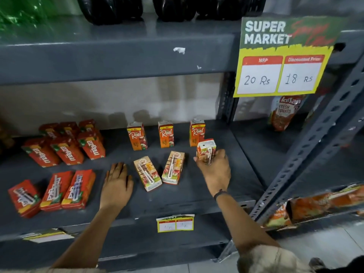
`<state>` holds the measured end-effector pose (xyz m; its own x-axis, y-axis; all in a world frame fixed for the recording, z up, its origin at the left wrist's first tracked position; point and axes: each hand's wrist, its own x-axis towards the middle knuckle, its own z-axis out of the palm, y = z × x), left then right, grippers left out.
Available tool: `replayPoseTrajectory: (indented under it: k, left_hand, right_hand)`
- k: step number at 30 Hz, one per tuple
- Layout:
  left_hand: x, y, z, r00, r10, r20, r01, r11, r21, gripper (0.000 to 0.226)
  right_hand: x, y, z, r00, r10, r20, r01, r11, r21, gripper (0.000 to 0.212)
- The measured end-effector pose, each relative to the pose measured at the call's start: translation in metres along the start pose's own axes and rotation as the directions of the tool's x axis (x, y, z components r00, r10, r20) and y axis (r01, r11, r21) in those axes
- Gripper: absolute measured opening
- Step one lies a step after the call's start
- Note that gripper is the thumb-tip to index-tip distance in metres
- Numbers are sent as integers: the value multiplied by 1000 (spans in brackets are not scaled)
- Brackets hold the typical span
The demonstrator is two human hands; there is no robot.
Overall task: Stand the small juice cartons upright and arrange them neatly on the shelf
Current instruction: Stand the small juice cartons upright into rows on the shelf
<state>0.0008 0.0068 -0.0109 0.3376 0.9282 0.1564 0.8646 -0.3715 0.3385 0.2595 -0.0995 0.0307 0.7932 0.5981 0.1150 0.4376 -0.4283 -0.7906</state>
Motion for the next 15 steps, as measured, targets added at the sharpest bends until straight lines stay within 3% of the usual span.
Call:
replayPoseTrajectory:
  k: [2, 5, 7, 10, 15]
  left_hand:
    - [0, 0, 0, 1000, 2, -5, -2, 1000, 4, 47]
    - [-1, 0, -1, 1000, 11, -10, -11, 1000, 6, 47]
    - [-1, 0, -2, 1000, 15, -11, -15, 1000, 1, 47]
    - [-2, 1, -3, 1000, 17, -9, -17, 1000, 6, 47]
    - [-3, 1, -3, 1000, 15, -16, -16, 1000, -5, 46]
  right_hand:
    - [0, 0, -9, 999, -12, 32, 13, 999, -32, 81]
    - [0, -7, -30, 993, -77, -84, 65, 988, -140, 98]
    - [2, -20, -39, 987, -124, -105, 90, 956, -279, 93]
    - [15, -49, -38, 996, -85, 18, 83, 867, -492, 90]
    - [33, -73, -32, 979, -38, 200, 150, 797, -585, 61]
